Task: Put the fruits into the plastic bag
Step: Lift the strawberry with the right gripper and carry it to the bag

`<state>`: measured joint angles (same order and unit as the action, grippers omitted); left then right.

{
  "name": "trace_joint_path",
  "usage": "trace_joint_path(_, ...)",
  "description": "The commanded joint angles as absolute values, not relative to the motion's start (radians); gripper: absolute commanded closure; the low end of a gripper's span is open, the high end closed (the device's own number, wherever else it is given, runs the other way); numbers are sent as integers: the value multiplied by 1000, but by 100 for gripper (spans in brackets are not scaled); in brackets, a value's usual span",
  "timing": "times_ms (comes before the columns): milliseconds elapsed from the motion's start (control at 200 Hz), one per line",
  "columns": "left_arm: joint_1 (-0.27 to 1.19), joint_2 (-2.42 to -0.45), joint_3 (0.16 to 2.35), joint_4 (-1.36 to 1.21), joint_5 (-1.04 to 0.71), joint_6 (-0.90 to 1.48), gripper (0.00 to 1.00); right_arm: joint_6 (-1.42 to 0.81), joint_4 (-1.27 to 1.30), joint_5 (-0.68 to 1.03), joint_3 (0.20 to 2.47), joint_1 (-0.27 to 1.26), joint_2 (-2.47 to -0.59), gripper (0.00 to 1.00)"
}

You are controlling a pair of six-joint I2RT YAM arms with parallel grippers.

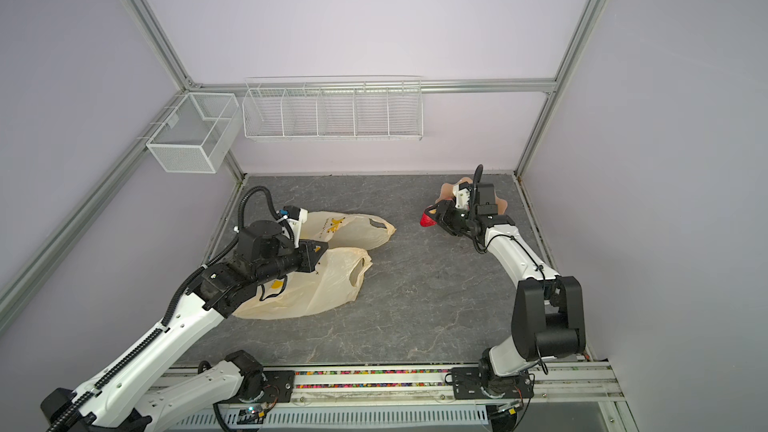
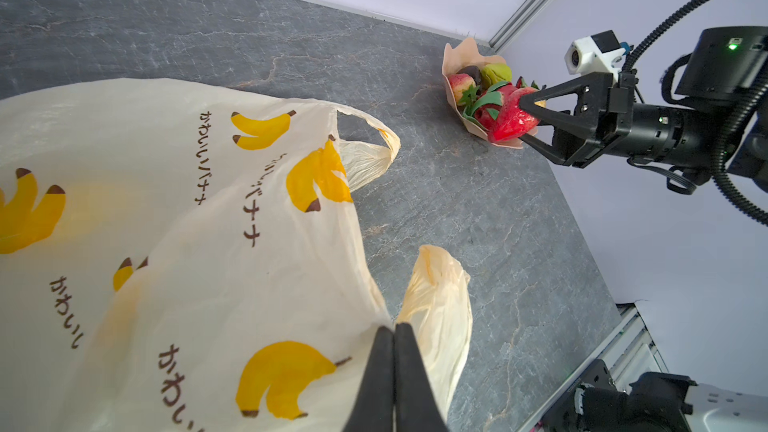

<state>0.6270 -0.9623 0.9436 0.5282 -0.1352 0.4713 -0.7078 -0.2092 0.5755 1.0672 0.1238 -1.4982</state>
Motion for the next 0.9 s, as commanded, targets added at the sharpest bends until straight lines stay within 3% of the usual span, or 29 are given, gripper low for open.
trace_joint_path(0,629,-940,924,522,-163,446,100,-811,-134,620,990,155,-1431,67)
trace_joint_path(395,629,-909,904,521,-182,433,100,-949,-2,611,891,283,-1406,67)
trace_joint_path(895,629,-901,894,507,-203,429,100,-1133,285,588,950,514,-1633,67)
